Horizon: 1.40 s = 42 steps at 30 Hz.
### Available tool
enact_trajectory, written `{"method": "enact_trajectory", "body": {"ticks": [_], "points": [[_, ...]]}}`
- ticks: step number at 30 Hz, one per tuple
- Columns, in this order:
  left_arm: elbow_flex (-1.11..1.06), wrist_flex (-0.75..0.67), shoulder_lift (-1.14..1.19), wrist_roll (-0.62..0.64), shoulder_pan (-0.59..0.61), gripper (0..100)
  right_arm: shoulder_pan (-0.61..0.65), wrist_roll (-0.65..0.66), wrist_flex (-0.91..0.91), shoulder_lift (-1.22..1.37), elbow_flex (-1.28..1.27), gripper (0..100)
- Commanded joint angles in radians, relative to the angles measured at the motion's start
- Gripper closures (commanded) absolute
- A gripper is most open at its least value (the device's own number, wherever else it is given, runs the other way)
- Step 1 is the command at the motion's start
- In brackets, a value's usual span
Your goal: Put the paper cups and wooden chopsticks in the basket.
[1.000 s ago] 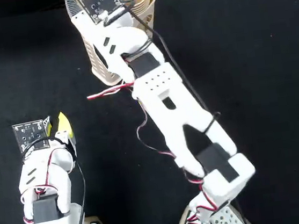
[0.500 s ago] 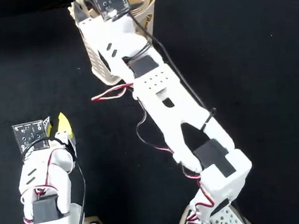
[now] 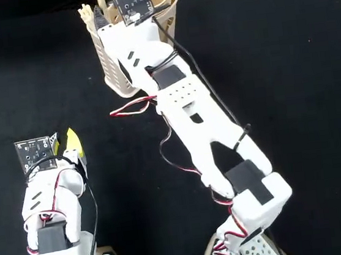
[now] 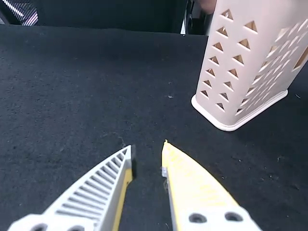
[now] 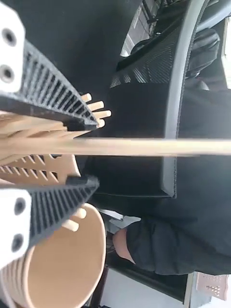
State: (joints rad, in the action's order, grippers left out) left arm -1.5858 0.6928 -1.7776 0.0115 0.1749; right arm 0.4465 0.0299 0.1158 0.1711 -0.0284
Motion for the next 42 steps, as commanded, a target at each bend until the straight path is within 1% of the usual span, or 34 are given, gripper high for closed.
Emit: {"method": "enact_trajectory", "body": {"ticks": [1,5,9,13,14,16,17,18,19,20,23,25,28,32,37,39,42], "points": [[0.016,0.003,-0.008,0.009,0.002,88,-0.02,-0.005,0.041,-0.053,0.005,80.9],[0.016,0.003,-0.008,0.009,0.002,88,-0.021,-0.005,0.044,-0.102,-0.001,80.9],[0.016,0.002,-0.008,0.009,0.002,88,-0.018,-0.005,0.11,-0.165,0.001,80.9],[0.018,0.002,-0.008,0.006,0.002,88,0.0,-0.005,0.305,-0.32,0.002,81.8],[0.018,0.002,-0.008,0.005,0.004,88,0.011,-0.005,0.371,-0.374,0.002,84.4],[0.038,0.02,-0.008,0.005,0.01,90,0.023,-0.005,0.485,-0.476,0.001,93.4],[0.064,0.055,-0.008,0.005,0.022,93,0.026,-0.005,0.525,-0.521,0.001,98.5],[0.101,0.094,-0.008,0.003,0.033,96,0.025,-0.005,0.562,-0.564,-0.001,98.6],[0.143,0.141,-0.008,-0.003,0.048,98,0.021,-0.005,0.597,-0.601,-0.002,96.6],[0.186,0.196,-0.008,-0.009,0.065,96,0.015,-0.005,0.631,-0.639,-0.008,96.4],[0.294,0.334,-0.008,-0.031,0.096,97,-0.028,-0.005,0.735,-0.753,-0.044,98.6],[0.334,0.408,-0.008,-0.078,0.09,97,-0.044,-0.005,0.802,-0.831,-0.09,98.5],[0.34,0.471,-0.008,-0.163,0.088,97,-0.089,0.018,0.881,-0.934,-0.202,98.5],[0.271,0.534,-0.008,-0.226,0.097,97,-0.153,0.094,0.885,-1.04,-0.467,98.4],[0.239,0.594,-0.009,-0.209,0.097,97,-0.195,0.097,0.891,-1.265,-0.805,98.4],[0.222,0.592,-0.009,-0.21,0.097,97,-0.196,0.103,0.884,-1.389,-0.955,98.4],[0.139,0.589,-0.009,-0.21,0.084,97,-0.198,0.103,0.844,-1.583,-1.19,98.1]]}}
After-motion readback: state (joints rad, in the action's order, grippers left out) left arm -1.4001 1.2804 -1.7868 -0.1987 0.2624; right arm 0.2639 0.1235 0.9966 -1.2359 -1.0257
